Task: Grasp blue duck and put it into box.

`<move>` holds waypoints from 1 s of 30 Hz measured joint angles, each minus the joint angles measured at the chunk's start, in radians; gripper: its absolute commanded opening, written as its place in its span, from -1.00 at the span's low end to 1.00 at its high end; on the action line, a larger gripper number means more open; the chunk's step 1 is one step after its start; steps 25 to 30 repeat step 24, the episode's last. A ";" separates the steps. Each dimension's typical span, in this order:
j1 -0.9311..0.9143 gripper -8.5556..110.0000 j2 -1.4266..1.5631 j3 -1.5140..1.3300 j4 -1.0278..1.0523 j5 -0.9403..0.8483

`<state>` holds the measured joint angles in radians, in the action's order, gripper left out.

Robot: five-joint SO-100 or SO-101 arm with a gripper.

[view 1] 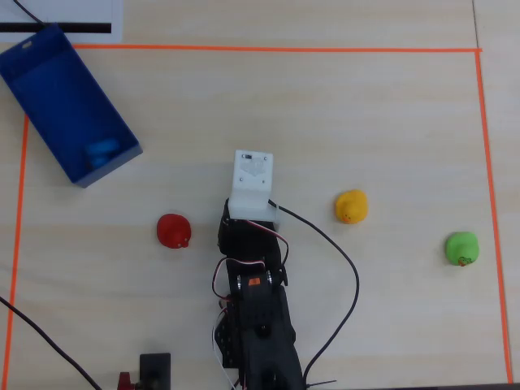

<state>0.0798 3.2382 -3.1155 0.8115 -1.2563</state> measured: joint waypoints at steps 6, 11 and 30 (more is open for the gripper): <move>-0.023 -0.85 0.060 0.000 0.347 -0.086; -0.072 -0.83 0.084 0.002 0.488 -0.091; -0.077 -0.83 0.084 0.002 0.489 -0.092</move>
